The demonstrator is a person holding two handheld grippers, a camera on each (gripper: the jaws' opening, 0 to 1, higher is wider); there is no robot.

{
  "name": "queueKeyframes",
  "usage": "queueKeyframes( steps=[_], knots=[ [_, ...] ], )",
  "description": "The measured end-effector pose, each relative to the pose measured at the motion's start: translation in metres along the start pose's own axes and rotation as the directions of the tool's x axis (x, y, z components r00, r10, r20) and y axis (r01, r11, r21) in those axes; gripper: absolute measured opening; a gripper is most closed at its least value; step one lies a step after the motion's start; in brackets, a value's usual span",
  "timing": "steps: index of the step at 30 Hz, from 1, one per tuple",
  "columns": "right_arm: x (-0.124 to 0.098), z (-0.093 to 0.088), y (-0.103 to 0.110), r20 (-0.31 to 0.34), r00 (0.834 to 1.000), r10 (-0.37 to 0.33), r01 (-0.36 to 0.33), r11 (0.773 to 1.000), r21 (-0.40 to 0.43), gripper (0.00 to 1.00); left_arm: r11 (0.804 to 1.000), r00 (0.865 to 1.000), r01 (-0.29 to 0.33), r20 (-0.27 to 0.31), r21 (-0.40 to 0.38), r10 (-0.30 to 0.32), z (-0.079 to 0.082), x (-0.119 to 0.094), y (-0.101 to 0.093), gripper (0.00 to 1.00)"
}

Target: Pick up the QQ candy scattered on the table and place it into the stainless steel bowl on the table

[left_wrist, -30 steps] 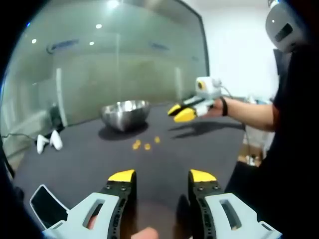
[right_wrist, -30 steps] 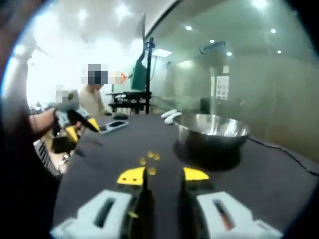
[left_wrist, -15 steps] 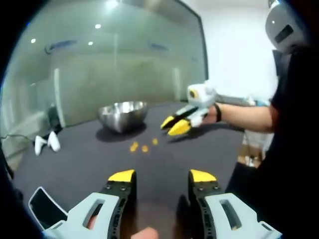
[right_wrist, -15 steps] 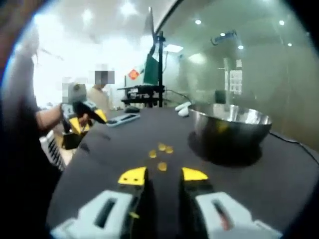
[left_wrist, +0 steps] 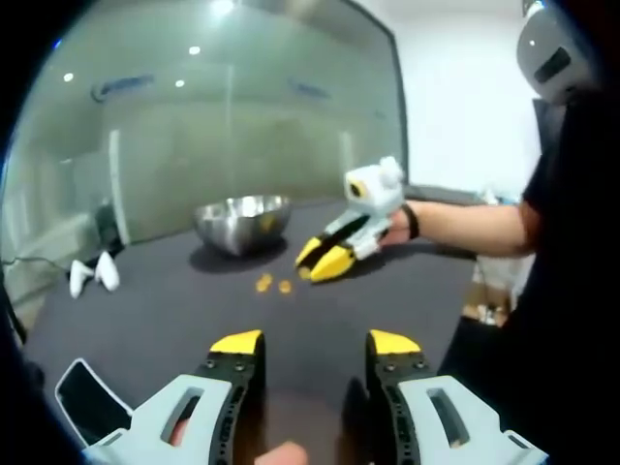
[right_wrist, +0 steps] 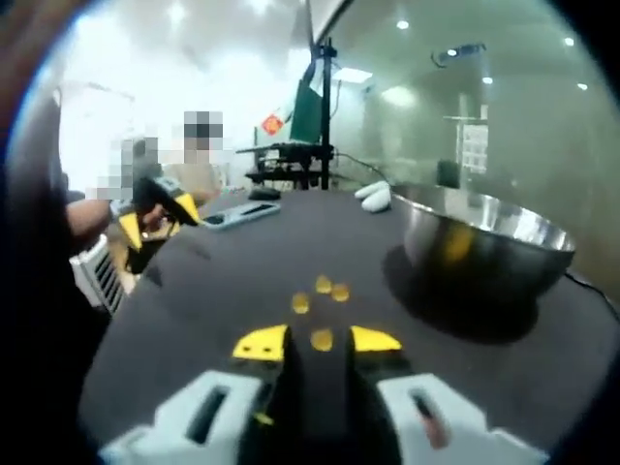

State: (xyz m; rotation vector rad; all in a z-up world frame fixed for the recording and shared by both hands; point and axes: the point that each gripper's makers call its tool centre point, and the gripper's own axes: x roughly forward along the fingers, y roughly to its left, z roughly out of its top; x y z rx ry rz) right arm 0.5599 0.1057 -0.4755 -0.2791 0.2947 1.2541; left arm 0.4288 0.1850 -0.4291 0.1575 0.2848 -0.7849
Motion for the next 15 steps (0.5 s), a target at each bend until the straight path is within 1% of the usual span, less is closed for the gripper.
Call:
queueKeyframes(
  steps=[2, 9, 13, 15],
  knots=[
    [0.0039, -0.0035, 0.0015, -0.018, 1.000, 0.006, -0.006, 1.000, -0.018, 0.20, 1.000, 1.000, 0.001, 0.002, -0.001, -0.001, 0.0004, -0.0008, 0.0000, 0.43],
    [0.0084, -0.0018, 0.0038, -0.012, 1.000, 0.020, -0.020, 1.000, -0.019, 0.14, 1.000, 1.000, -0.008, -0.004, -0.007, 0.008, -0.0031, -0.0032, 0.0021, 0.43],
    [0.0087, -0.0018, 0.0033, -0.007, 1.000, 0.023, -0.023, 1.000, -0.005, 0.13, 1.000, 1.000, -0.008, -0.007, -0.009, 0.008, -0.0044, -0.0033, 0.0016, 0.43],
    [0.0086, -0.0018, 0.0023, -0.005, 1.000, 0.018, -0.018, 1.000, -0.013, 0.10, 1.000, 1.000, -0.006, -0.008, -0.010, 0.006, -0.0049, -0.0033, 0.0012, 0.43]
  ],
)
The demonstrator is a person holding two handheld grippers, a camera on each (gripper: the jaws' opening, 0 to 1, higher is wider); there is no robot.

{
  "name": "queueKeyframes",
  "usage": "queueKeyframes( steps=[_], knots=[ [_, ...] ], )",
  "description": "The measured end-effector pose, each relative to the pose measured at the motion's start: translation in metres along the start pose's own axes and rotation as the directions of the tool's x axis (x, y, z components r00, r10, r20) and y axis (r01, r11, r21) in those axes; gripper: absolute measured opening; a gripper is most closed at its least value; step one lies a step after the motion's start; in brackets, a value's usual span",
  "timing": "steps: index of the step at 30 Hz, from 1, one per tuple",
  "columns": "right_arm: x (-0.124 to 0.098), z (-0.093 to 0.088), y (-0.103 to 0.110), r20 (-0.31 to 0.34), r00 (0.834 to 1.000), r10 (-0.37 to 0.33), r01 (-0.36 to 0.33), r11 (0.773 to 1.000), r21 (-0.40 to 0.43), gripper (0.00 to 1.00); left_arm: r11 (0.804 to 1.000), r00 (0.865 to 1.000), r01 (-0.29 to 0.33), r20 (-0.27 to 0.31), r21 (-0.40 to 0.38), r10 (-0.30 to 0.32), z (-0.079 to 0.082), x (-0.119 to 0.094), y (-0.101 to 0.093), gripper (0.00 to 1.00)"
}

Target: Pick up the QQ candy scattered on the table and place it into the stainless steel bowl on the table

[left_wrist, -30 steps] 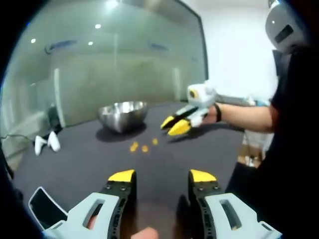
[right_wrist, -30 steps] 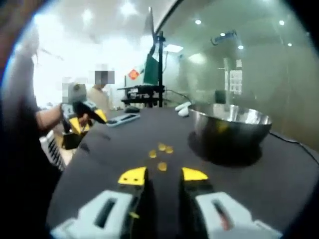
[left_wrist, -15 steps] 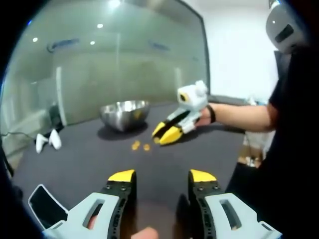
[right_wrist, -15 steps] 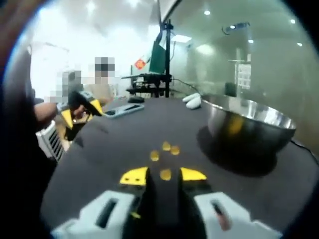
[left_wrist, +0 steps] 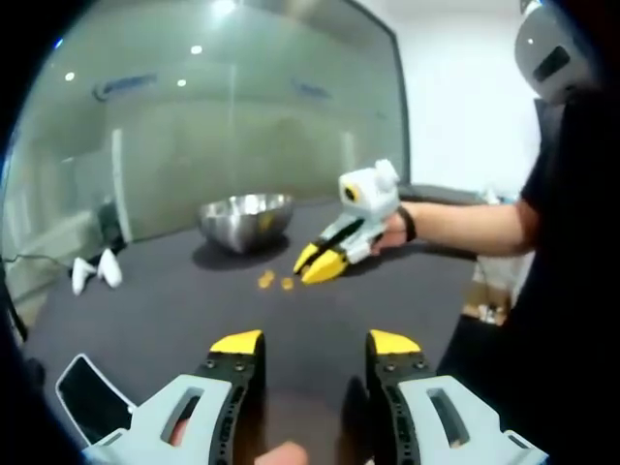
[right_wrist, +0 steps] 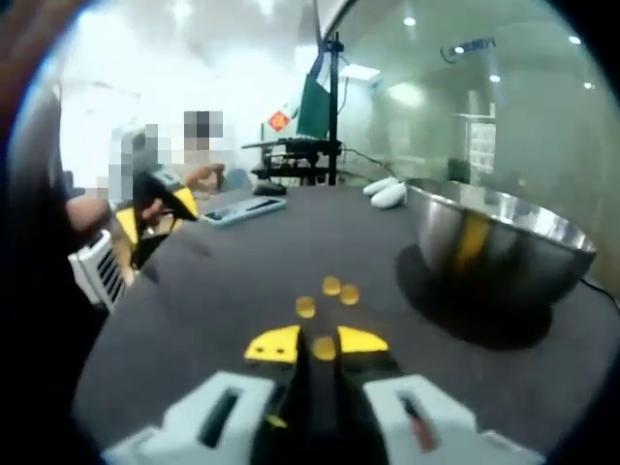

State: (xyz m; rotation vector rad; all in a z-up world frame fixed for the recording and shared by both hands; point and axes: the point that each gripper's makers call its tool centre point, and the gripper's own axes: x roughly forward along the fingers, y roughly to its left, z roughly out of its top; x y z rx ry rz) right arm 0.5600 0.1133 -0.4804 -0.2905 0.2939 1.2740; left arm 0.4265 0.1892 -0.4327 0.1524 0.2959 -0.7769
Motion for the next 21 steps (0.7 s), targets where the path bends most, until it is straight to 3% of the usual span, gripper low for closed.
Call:
queueKeyframes(
  steps=[13, 15, 17, 19, 21],
  knots=[
    [-0.001, 0.002, 0.002, 0.004, 1.000, -0.009, 0.009, 1.000, 0.015, 0.09, 1.000, 1.000, 0.006, 0.000, 0.005, -0.006, 0.000, 0.001, -0.002, 0.43],
    [-0.006, 0.012, -0.002, 0.041, 0.998, -0.050, 0.051, 0.998, -0.035, 0.09, 1.000, 1.000, 0.005, 0.000, 0.004, -0.005, 0.000, 0.001, -0.002, 0.43],
    [-0.017, 0.030, 0.000, 0.112, 0.992, -0.061, 0.062, 0.998, -0.009, 0.09, 1.000, 1.000, 0.006, 0.000, 0.004, -0.005, 0.000, 0.001, -0.002, 0.43],
    [-0.029, 0.042, -0.010, 0.155, 0.979, -0.132, 0.133, 0.991, 0.001, 0.09, 1.000, 1.000, 0.006, -0.001, 0.007, -0.006, 0.000, 0.002, -0.002, 0.43],
    [-0.041, 0.044, -0.025, 0.155, 0.962, -0.224, 0.219, 0.975, 0.048, 0.09, 1.000, 1.000, 0.008, 0.002, 0.008, -0.008, 0.002, 0.002, -0.003, 0.43]
  ],
)
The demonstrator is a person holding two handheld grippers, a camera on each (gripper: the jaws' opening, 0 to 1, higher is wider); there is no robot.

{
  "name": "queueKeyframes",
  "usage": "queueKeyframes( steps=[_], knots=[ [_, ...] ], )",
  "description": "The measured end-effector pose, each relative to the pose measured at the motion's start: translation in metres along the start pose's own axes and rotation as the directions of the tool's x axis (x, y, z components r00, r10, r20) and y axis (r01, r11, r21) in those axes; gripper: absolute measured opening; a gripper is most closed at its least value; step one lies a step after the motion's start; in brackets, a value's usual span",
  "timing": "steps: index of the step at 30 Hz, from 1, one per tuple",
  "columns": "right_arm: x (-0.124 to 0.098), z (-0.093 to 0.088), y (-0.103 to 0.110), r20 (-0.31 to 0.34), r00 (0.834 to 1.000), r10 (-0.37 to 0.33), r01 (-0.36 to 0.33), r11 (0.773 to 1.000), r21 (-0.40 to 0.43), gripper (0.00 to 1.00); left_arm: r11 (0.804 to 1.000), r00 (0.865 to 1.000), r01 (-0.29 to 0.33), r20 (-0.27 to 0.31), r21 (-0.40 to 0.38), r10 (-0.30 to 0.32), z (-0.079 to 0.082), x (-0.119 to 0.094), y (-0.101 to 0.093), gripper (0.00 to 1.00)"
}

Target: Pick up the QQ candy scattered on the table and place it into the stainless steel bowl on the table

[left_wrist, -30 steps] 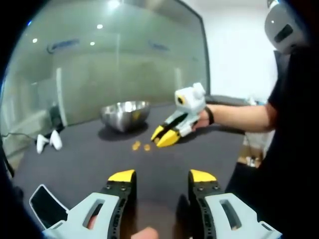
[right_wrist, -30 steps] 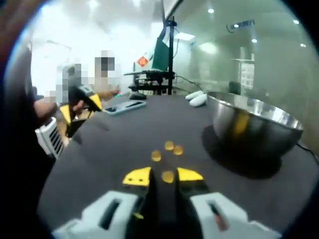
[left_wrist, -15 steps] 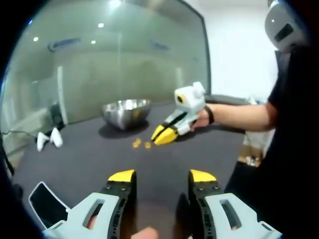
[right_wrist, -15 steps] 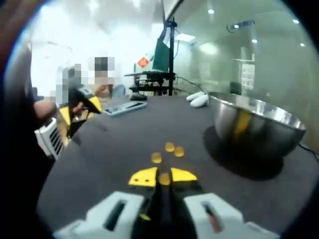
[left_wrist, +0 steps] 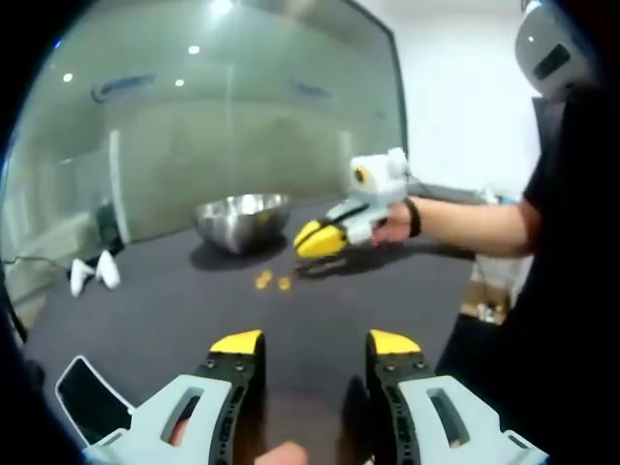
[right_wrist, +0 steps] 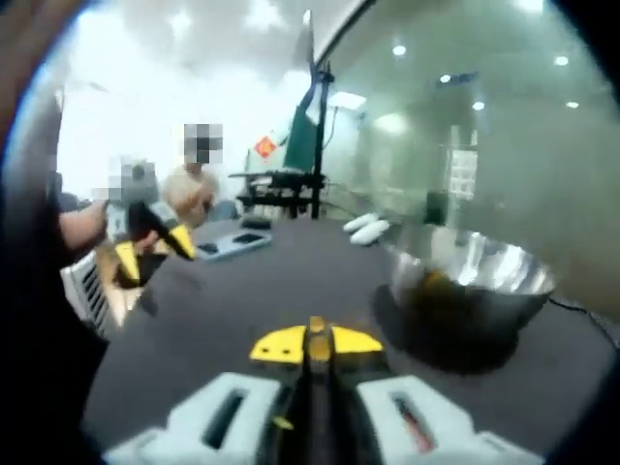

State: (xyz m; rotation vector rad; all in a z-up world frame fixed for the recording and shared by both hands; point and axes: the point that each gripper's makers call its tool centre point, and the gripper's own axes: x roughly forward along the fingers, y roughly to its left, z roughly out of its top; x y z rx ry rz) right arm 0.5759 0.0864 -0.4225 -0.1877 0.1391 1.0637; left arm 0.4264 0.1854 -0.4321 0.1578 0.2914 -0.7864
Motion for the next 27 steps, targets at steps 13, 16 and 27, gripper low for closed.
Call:
queueKeyframes(
  steps=[13, 16, 27],
  knots=[
    [-0.034, 0.028, -0.058, 0.116, 0.952, -0.284, 0.269, 0.954, 0.132, 0.09, 1.000, 1.000, -0.002, 0.009, 0.008, 0.002, -0.002, -0.004, -0.003, 0.43],
    [-0.037, 0.039, -0.070, 0.141, 0.932, -0.334, 0.310, 0.936, 0.168, 0.09, 1.000, 1.000, -0.004, 0.009, 0.009, 0.004, -0.002, -0.005, -0.003, 0.43],
    [-0.003, 0.062, -0.099, 0.124, 0.915, -0.385, 0.380, 0.923, 0.058, 0.09, 1.000, 1.000, -0.019, 0.014, 0.001, 0.019, -0.002, -0.008, 0.000, 0.43]
  ],
)
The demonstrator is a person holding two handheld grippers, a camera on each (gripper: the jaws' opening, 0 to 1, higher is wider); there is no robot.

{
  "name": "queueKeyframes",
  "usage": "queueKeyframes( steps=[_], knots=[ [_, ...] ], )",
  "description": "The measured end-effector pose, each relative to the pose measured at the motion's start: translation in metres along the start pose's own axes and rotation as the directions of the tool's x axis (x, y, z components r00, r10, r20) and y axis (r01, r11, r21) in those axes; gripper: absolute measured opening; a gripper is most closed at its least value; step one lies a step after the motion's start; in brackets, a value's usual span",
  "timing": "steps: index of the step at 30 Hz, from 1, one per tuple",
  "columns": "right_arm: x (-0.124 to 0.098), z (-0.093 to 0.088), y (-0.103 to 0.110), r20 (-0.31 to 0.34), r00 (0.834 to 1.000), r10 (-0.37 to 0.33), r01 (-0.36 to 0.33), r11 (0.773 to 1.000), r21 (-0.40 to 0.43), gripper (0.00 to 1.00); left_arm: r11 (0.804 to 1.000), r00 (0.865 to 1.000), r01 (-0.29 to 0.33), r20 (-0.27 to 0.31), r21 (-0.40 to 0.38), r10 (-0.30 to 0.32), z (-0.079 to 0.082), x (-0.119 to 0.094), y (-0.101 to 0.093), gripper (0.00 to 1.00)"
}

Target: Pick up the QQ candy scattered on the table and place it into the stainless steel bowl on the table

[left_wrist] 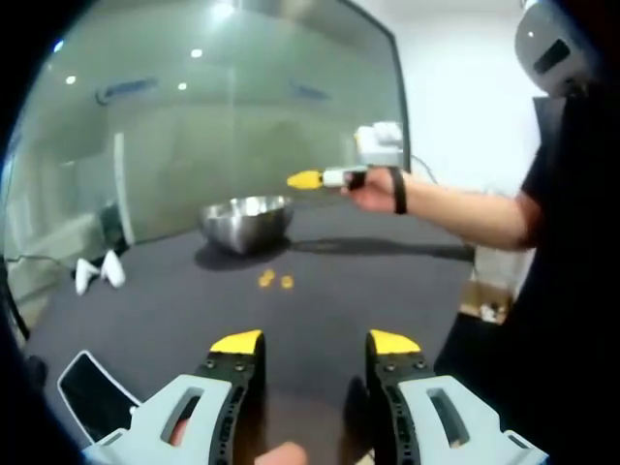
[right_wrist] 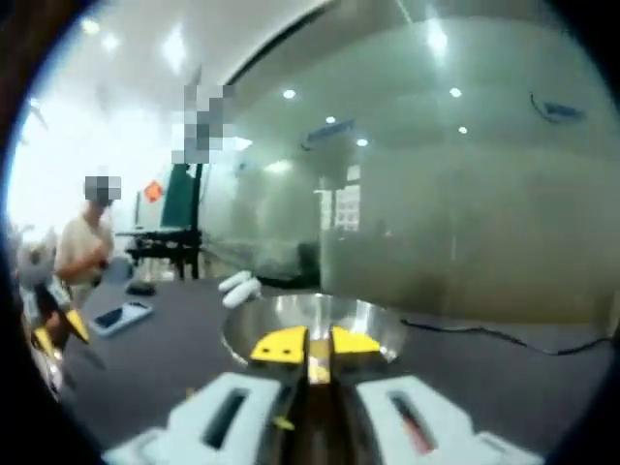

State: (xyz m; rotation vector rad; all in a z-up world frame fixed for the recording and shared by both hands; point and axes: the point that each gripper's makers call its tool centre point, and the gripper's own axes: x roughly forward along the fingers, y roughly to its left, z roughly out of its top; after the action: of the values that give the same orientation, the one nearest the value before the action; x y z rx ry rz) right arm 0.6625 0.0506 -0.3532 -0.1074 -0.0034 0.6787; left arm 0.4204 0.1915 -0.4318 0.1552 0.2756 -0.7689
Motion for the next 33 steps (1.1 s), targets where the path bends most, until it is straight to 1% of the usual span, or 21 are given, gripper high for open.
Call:
queueKeyframes(
  steps=[1, 3, 4, 5, 8, 10, 12, 15, 17, 18, 19, 20, 21, 22, 25, 29, 33],
  knots=[
    [0.005, -0.002, 0.003, -0.007, 1.000, 0.015, -0.015, 0.999, 0.042, 0.09, 1.000, 1.000, -0.001, -0.001, 0.000, 0.001, 0.000, 0.000, 0.000, 0.43],
    [0.013, -0.003, 0.003, -0.023, 1.000, 0.012, -0.012, 1.000, 0.028, 0.09, 1.000, 1.000, -0.003, -0.007, 0.004, 0.003, -0.001, 0.000, 0.001, 0.43],
    [0.017, -0.001, 0.000, -0.025, 1.000, 0.001, -0.001, 1.000, 0.004, 0.09, 1.000, 1.000, -0.004, -0.007, 0.004, 0.004, 0.000, -0.001, 0.001, 0.43],
    [0.022, 0.001, -0.003, -0.019, 1.000, 0.006, -0.007, 1.000, -0.007, 0.09, 1.000, 1.000, -0.005, -0.005, 0.003, 0.005, 0.000, -0.001, 0.001, 0.43],
    [0.031, 0.009, 0.000, 0.005, 1.000, 0.020, -0.020, 1.000, 0.008, 0.09, 1.000, 1.000, -0.010, -0.008, 0.003, 0.010, 0.000, -0.002, 0.003, 0.43],
    [0.036, 0.011, -0.002, 0.012, 1.000, 0.013, -0.014, 1.000, 0.017, 0.09, 1.000, 1.000, -0.009, -0.008, 0.002, 0.009, 0.000, -0.001, 0.003, 0.43],
    [0.040, 0.012, -0.005, 0.011, 1.000, 0.002, -0.002, 1.000, 0.016, 0.09, 1.000, 1.000, -0.008, -0.009, 0.003, 0.008, -0.001, -0.001, 0.003, 0.43],
    [0.042, 0.010, -0.004, 0.009, 1.000, 0.006, -0.006, 0.999, 0.034, 0.09, 1.000, 1.000, -0.007, -0.010, 0.001, 0.007, -0.001, 0.000, 0.003, 0.43],
    [0.047, 0.008, -0.008, 0.003, 1.000, 0.002, -0.002, 1.000, 0.030, 0.09, 1.000, 1.000, -0.007, -0.014, 0.001, 0.007, -0.002, 0.000, 0.003, 0.43],
    [0.047, 0.007, -0.008, 0.002, 1.000, 0.008, -0.008, 0.999, 0.038, 0.09, 1.000, 1.000, -0.008, -0.015, 0.000, 0.008, -0.003, 0.000, 0.003, 0.43],
    [0.046, 0.011, -0.001, 0.032, 0.999, 0.044, -0.046, 0.997, 0.068, 0.10, 1.000, 1.000, -0.008, -0.016, -0.002, 0.008, -0.004, 0.000, 0.004, 0.43],
    [0.046, 0.012, 0.003, 0.044, 0.997, 0.066, -0.070, 0.993, 0.091, 0.13, 1.000, 1.000, -0.008, -0.017, -0.002, 0.008, -0.004, 0.000, 0.004, 0.43],
    [0.046, 0.015, 0.004, 0.064, 0.995, 0.077, -0.083, 0.991, 0.108, 0.15, 1.000, 1.000, -0.009, -0.019, -0.002, 0.009, -0.004, 0.000, 0.004, 0.43],
    [0.045, 0.016, 0.003, 0.073, 0.995, 0.075, -0.082, 0.992, 0.099, 0.17, 1.000, 1.000, -0.008, -0.020, -0.002, 0.008, -0.004, 0.001, 0.004, 0.43],
    [0.046, 0.013, 0.001, 0.056, 0.996, 0.068, -0.073, 0.994, 0.085, 0.17, 1.000, 1.000, -0.007, -0.020, 0.000, 0.007, -0.003, 0.001, 0.005, 0.43],
    [0.046, 0.008, -0.002, 0.044, 0.997, 0.067, -0.072, 0.991, 0.111, 0.17, 1.000, 1.000, -0.006, -0.018, 0.001, 0.006, -0.002, 0.002, 0.005, 0.43],
    [0.044, 0.006, 0.000, 0.037, 0.997, 0.072, -0.075, 0.991, 0.108, 0.17, 1.000, 1.000, -0.004, -0.022, 0.001, 0.004, -0.003, 0.003, 0.004, 0.43]
  ],
)
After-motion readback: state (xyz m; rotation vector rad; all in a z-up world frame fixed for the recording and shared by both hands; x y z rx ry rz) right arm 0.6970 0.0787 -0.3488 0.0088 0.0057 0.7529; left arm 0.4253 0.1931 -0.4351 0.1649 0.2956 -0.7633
